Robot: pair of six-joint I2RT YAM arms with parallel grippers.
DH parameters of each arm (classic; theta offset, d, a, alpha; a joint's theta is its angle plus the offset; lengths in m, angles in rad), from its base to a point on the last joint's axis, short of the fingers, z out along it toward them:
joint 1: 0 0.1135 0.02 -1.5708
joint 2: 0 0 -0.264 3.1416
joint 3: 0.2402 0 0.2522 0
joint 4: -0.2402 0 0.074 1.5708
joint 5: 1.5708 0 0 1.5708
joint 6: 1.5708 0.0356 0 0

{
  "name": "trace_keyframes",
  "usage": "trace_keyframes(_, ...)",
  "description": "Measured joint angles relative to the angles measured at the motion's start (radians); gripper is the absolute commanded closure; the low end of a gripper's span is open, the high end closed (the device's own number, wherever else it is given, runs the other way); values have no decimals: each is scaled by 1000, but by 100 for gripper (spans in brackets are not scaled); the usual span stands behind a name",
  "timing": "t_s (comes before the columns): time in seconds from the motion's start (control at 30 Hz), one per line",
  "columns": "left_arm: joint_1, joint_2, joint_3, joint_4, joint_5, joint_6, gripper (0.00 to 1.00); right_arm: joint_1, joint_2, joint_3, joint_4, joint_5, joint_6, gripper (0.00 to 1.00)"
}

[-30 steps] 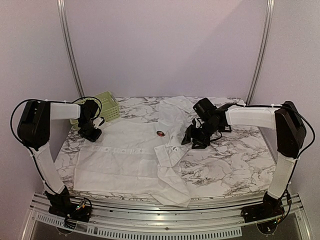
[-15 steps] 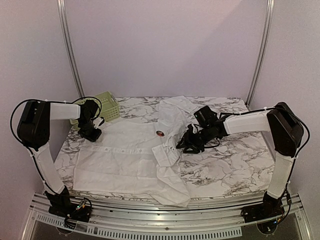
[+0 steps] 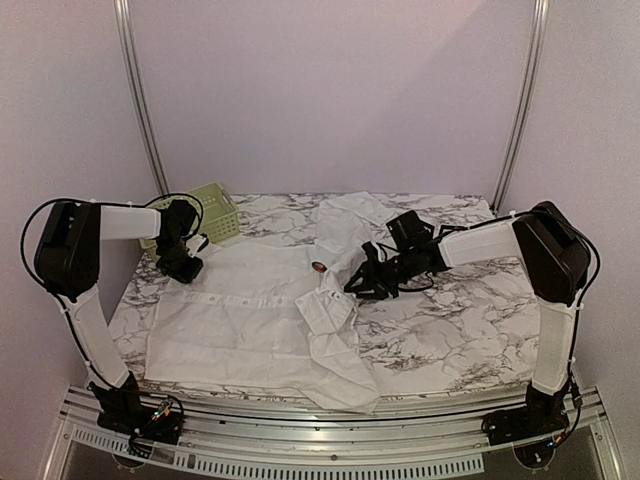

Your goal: Pin the brooch onto the clothing

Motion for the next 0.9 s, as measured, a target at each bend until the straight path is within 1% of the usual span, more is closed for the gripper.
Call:
trace_keyframes(0.07,0,0,-1,2,-2,0,100,0,0,0,6,-17,-6,97)
trace_keyframes(0.1,0,0,-2,2,-3,0,100,0,0,0,7,-24,-10,100)
trace_keyframes(0.23,0,-1,-4,8,-9,0,100,-1,-6,0,-7,-41,-20,100)
trace_keyframes(0.37,0,-2,-6,13,-18,1,100,-12,-39,0,-76,-1,-44,100)
trace_keyframes(0.5,0,-2,-10,23,-30,5,100,-64,-105,16,-202,121,-81,100)
trace_keyframes(0.63,0,-2,-12,30,-42,9,100,-129,-133,108,-347,306,-150,100)
trace_keyframes(0.77,0,-2,-16,37,-52,15,100,-153,-117,229,-484,500,-242,100)
trace_keyframes(0.9,-1,-2,-19,45,-66,24,100,-151,-38,369,-591,684,-341,100)
